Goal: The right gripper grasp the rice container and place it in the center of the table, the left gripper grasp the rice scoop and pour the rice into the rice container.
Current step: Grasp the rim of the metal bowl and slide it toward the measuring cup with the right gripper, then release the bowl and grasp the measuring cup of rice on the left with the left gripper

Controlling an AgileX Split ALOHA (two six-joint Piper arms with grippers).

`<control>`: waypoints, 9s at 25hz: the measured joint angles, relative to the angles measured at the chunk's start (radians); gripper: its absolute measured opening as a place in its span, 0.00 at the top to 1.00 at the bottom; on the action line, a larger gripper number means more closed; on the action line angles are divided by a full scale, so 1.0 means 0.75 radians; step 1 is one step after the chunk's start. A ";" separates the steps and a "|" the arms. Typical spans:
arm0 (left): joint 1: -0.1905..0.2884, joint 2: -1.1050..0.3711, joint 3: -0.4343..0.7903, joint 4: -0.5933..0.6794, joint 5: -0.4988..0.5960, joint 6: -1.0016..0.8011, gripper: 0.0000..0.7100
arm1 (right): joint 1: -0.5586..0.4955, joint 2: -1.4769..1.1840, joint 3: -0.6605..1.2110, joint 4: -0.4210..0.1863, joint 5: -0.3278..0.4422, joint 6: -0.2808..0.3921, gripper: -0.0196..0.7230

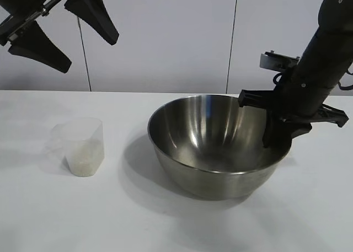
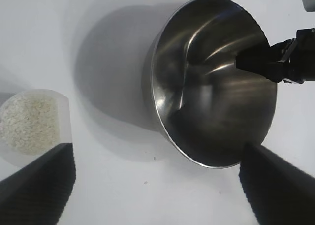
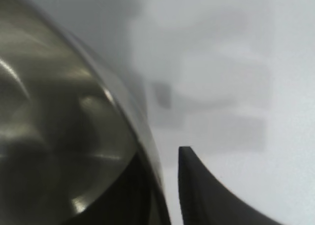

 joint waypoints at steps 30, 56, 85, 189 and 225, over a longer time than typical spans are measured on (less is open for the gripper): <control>0.000 0.000 0.000 0.000 0.000 0.000 0.08 | 0.111 -0.093 0.011 0.191 0.065 -0.170 0.96; 0.000 0.000 0.000 0.000 -0.012 0.000 0.08 | 0.120 -0.080 -0.049 0.229 0.095 -0.165 0.08; 0.000 0.000 0.000 -0.001 -0.157 0.000 0.08 | 0.001 -0.185 -0.494 -0.015 0.542 0.030 0.05; -0.009 0.667 1.117 0.748 -2.791 -0.062 0.09 | -0.001 -0.185 -0.494 -0.037 0.542 0.014 0.05; -0.009 0.633 1.012 0.728 -2.772 -0.236 0.49 | -0.001 -0.185 -0.494 -0.037 0.538 0.014 0.05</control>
